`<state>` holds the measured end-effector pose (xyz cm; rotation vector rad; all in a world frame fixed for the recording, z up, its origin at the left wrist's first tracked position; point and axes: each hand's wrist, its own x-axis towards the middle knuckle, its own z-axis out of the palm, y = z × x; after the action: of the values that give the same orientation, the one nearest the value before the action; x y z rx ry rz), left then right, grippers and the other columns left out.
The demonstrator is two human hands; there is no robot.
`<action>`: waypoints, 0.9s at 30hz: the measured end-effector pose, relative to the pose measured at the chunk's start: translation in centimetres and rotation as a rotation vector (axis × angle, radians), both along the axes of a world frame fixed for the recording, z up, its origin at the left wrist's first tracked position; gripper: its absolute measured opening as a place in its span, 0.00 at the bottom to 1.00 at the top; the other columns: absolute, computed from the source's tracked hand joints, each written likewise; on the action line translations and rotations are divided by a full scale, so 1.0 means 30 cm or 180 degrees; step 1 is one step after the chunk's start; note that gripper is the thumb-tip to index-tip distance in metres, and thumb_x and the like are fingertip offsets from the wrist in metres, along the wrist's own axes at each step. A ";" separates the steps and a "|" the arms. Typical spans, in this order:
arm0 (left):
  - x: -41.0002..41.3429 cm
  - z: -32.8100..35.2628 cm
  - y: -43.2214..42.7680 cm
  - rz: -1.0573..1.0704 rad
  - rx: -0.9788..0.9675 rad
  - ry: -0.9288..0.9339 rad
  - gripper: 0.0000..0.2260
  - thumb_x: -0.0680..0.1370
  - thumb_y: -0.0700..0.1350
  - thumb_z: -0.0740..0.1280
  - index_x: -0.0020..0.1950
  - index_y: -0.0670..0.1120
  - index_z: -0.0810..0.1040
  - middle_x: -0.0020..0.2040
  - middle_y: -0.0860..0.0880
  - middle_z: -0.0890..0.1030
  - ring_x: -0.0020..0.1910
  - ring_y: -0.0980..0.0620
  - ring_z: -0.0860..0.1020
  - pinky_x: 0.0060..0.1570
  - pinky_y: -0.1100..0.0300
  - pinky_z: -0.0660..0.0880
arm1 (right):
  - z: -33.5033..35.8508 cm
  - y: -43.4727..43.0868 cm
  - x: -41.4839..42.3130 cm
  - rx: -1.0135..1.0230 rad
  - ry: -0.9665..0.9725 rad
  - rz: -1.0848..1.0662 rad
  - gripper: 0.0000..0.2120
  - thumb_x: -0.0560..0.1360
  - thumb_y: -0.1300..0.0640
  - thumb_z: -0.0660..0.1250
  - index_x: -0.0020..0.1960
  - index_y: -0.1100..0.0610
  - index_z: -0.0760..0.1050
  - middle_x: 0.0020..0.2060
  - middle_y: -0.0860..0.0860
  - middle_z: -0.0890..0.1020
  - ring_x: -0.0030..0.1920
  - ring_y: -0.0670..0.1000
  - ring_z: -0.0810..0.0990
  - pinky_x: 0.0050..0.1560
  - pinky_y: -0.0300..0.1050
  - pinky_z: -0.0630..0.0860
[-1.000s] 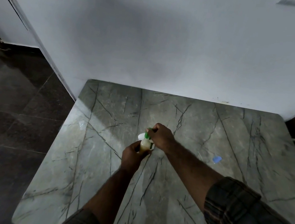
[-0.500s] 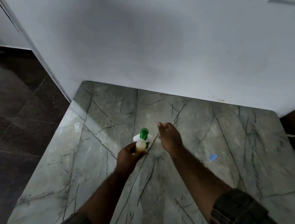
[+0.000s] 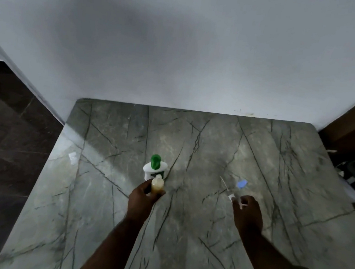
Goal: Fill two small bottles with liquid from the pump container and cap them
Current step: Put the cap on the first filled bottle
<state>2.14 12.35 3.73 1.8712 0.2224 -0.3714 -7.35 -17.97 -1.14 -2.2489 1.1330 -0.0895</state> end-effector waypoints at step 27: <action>-0.015 -0.060 -0.164 -0.0243 -0.0002 -0.0038 0.19 0.70 0.44 0.79 0.55 0.61 0.79 0.50 0.59 0.83 0.52 0.60 0.80 0.52 0.65 0.74 | 0.209 0.154 0.182 0.1985 -0.1478 0.0880 0.09 0.76 0.56 0.71 0.50 0.41 0.81 0.48 0.46 0.85 0.51 0.49 0.83 0.53 0.51 0.79</action>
<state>1.69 7.43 1.93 1.8846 0.1431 -0.4124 -1.89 -13.37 5.13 -1.6786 0.5003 -0.1183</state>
